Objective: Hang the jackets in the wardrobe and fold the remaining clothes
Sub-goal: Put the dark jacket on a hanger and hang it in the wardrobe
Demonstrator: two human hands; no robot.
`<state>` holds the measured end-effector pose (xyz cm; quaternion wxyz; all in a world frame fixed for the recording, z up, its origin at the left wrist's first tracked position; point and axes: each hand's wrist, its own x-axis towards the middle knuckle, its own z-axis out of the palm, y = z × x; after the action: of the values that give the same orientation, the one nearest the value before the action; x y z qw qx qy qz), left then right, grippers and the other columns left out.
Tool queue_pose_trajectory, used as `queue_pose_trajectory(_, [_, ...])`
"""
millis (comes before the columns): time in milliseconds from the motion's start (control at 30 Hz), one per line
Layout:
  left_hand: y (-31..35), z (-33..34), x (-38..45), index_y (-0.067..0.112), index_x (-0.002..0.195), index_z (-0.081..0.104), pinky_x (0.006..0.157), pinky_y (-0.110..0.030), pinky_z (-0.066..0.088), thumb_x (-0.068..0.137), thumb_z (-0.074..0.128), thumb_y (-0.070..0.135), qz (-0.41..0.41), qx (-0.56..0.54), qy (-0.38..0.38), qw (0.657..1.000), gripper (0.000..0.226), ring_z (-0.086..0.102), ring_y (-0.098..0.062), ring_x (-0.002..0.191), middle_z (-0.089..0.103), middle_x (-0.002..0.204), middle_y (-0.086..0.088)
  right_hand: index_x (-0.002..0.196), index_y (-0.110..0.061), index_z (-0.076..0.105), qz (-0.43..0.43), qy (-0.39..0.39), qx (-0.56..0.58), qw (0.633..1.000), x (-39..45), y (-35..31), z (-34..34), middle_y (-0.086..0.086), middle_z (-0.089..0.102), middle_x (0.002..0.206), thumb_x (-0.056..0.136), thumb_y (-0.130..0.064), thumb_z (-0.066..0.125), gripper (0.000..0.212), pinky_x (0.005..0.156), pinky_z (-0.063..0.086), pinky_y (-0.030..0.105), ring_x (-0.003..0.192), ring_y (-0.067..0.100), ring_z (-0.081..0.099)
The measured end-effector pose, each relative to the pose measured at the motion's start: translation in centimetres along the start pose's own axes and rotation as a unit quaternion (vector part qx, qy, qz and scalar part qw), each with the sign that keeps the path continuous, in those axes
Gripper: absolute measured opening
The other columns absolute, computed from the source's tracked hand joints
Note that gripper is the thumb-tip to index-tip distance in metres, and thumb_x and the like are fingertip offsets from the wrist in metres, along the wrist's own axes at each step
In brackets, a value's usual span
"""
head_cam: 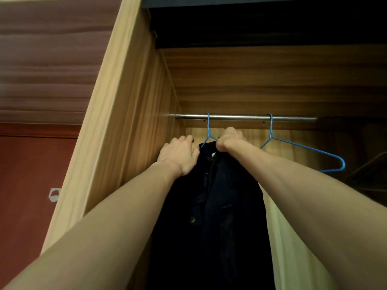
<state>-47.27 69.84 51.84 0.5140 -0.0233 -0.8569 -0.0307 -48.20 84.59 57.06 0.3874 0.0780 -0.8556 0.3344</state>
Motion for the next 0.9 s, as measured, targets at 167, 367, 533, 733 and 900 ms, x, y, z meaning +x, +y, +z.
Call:
queue_pose_trajectory(167, [-0.1,-1.4,-0.9,0.015,0.13,0.054,0.095,-0.045,0.043,0.108,0.034,0.039,-0.005,-0.014,0.003,1.0,0.038,0.054,-0.032,0.12,0.06,0.133,-0.009,0.128,0.0,0.059,0.002,-0.07,0.066,0.995,-0.9,-1.2,0.5,0.016,0.065,0.127,0.099,-0.008,0.06,0.03,0.084,0.052,0.03,0.115,0.03,0.067])
queue_pose_trajectory(367, [0.1,-2.2,-2.5,0.015,0.131,0.055,0.096,-0.046,0.046,0.109,0.032,0.039,-0.012,-0.064,0.011,0.998,0.04,0.056,-0.032,0.12,0.061,0.133,-0.009,0.112,-0.005,0.063,0.007,-0.127,0.202,0.971,-1.8,-0.4,0.4,0.012,0.069,0.103,0.099,-0.012,0.059,0.016,0.061,0.053,0.031,0.083,0.026,0.067])
queue_pose_trajectory(533, [0.2,-2.7,-4.5,0.016,0.133,0.055,0.098,-0.051,0.048,0.109,0.029,0.041,-0.019,-0.127,0.029,0.991,0.043,0.057,-0.032,0.119,0.062,0.132,-0.009,0.088,-0.015,0.055,-0.045,-0.083,0.237,0.967,-3.8,2.0,-0.1,0.006,0.064,0.096,0.101,-0.03,0.059,0.021,0.074,0.05,0.032,0.086,0.023,0.062])
queue_pose_trajectory(733, [2.4,-4.2,-8.1,0.021,0.136,0.053,0.094,-0.046,0.045,0.11,0.029,0.043,0.018,-0.16,0.066,0.985,0.042,0.057,-0.03,0.116,0.063,0.128,-0.005,0.136,-0.024,0.057,-0.166,-0.022,0.148,0.975,-9.8,4.7,-1.6,-0.004,0.063,0.126,0.095,-0.047,0.067,0.048,0.097,0.052,0.031,0.111,0.014,0.063])
queue_pose_trajectory(900, [2.9,-4.8,-12.9,0.022,0.143,0.052,0.096,-0.041,0.045,0.11,0.035,0.041,0.071,-0.217,0.07,0.971,0.042,0.057,-0.024,0.121,0.062,0.133,-0.002,0.154,-0.024,0.04,-0.205,0.033,-0.026,0.978,-17.3,6.7,-3.2,-0.006,0.05,0.152,0.1,-0.051,0.058,0.064,0.105,0.038,0.027,0.139,0.014,0.046])
